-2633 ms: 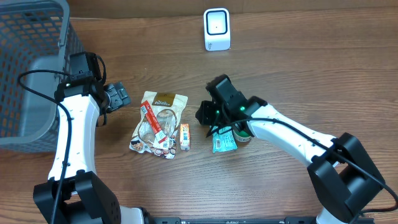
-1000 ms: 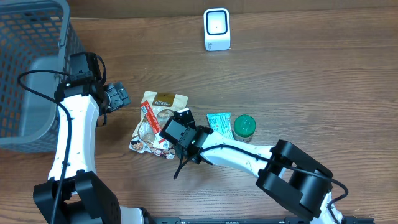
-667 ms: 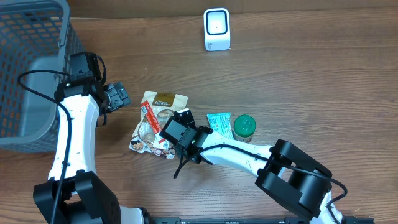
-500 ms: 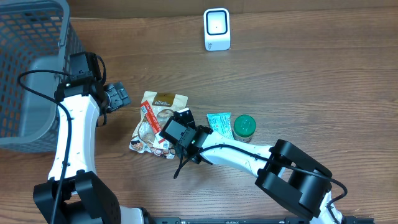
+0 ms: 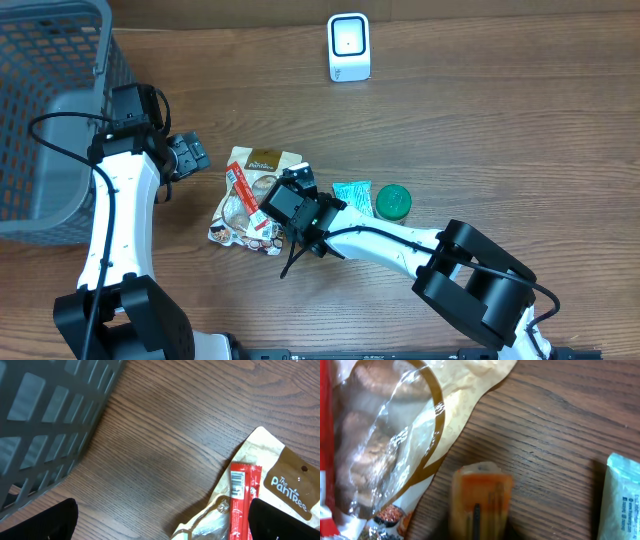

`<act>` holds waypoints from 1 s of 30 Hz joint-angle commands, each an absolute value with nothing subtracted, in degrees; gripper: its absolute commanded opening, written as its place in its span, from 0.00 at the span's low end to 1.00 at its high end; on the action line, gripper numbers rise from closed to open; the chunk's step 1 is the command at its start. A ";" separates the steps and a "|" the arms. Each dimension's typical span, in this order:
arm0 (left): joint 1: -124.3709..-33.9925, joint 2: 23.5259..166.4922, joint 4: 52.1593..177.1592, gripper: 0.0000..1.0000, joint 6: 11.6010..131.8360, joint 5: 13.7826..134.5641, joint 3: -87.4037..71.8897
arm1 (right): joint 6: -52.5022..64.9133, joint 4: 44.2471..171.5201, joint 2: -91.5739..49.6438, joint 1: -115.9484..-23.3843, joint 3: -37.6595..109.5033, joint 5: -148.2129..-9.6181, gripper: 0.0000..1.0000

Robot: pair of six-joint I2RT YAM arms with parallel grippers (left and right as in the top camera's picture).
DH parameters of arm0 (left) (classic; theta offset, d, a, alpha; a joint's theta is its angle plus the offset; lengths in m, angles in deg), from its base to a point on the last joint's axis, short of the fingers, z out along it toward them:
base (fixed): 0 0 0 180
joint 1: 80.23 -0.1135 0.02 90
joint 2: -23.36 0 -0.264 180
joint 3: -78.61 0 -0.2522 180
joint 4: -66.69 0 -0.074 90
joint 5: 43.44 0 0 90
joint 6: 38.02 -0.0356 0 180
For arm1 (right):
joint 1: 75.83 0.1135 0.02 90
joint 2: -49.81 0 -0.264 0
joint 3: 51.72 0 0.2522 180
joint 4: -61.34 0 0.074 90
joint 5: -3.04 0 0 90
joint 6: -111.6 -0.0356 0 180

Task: Scan the item barcode

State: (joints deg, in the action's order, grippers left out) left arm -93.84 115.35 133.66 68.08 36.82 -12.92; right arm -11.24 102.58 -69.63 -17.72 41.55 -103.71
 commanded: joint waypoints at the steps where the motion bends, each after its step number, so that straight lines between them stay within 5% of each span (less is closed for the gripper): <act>1: -93.71 114.87 133.75 1.00 67.42 36.05 -12.59 | -11.06 102.15 -69.63 -17.83 42.60 -104.54 0.52; 3: -93.71 114.87 133.75 1.00 67.42 36.05 -12.59 | -11.06 101.38 -69.63 -17.96 42.60 -104.56 0.60; 8: -93.71 114.87 133.75 1.00 67.42 36.05 -12.59 | -11.06 98.71 -69.63 -18.69 42.60 -104.56 0.57; 11: -93.71 114.87 133.75 1.00 67.42 36.05 -12.59 | -11.06 98.65 -69.63 -19.21 42.60 -104.54 0.42; 14: -93.71 114.87 133.75 1.00 67.42 36.05 -12.59 | -10.86 98.76 -69.63 -19.45 42.58 -104.52 0.12; 15: -93.71 114.87 133.75 1.00 67.42 36.05 -12.59 | -10.86 98.78 -69.63 -19.45 42.60 -104.52 0.11; 16: -93.71 114.87 133.75 1.00 67.42 36.05 -12.59 | -10.86 98.78 -69.63 -19.45 42.60 -104.52 0.11; 17: -93.71 114.87 133.75 1.00 67.42 36.05 -12.59 | -10.86 98.78 -69.63 -19.45 42.60 -104.54 0.21; 18: -93.71 114.87 133.75 1.00 67.42 36.05 -12.59 | -10.82 98.78 -69.59 -19.45 42.60 -104.54 0.42; 20: -93.71 114.87 133.75 1.00 67.42 36.05 -12.59 | -9.07 98.80 -69.19 -19.45 42.60 -104.54 0.54; 30: -93.71 114.87 133.75 1.00 67.42 36.05 -12.59 | -7.72 102.76 -65.70 -19.45 42.60 -104.21 0.54</act>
State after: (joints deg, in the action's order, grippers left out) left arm -93.84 115.35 133.66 68.08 36.82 -12.92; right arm -8.31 101.73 -68.51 -19.38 41.55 -103.89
